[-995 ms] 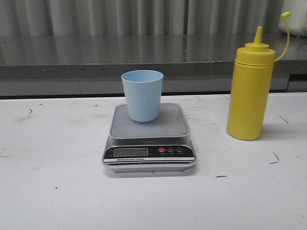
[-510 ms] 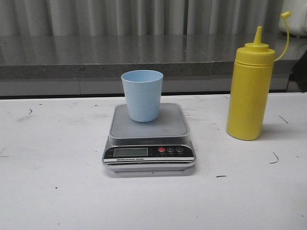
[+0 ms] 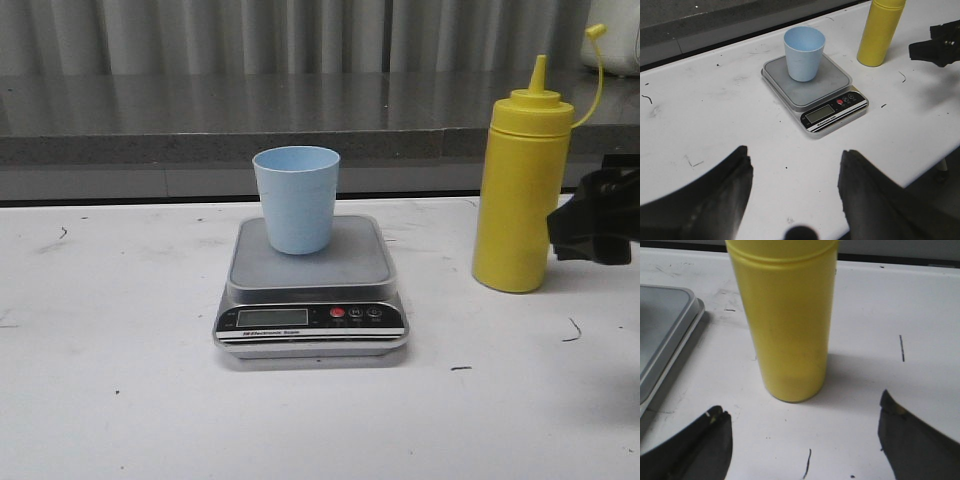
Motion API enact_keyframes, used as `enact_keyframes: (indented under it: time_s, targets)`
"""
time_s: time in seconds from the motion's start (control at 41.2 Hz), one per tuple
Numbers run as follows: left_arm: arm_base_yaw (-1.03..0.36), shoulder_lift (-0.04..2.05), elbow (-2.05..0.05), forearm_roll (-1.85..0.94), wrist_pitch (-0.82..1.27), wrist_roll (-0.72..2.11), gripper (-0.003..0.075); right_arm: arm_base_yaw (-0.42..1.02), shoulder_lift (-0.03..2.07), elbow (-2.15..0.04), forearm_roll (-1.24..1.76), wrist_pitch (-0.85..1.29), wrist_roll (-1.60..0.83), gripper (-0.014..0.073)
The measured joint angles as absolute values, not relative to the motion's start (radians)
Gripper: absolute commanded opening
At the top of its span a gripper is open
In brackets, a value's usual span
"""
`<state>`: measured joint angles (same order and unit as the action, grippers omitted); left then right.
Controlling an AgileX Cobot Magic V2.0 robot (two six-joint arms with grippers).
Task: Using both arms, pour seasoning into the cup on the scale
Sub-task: 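Move the right gripper to the yellow bottle and close around it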
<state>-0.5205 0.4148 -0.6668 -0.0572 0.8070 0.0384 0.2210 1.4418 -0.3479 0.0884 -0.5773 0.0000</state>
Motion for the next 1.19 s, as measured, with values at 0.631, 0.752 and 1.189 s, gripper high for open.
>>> enact_keyframes:
  time_s: [0.631, 0.752, 1.189]
  targets:
    - [-0.521, 0.415, -0.667, -0.057, 0.807, 0.038, 0.0388, 0.225, 1.863, -0.451, 0.038, -1.115, 0.037, 0.0614]
    - [-0.521, 0.415, -0.667, -0.057, 0.807, 0.038, 0.0388, 0.225, 1.879, -0.496, 0.038, -1.115, 0.039, 0.0614]
    - [-0.521, 0.415, -0.667, -0.057, 0.805, 0.038, 0.0388, 0.225, 1.986, -0.666, 0.06, -1.06, 0.039, 0.0602]
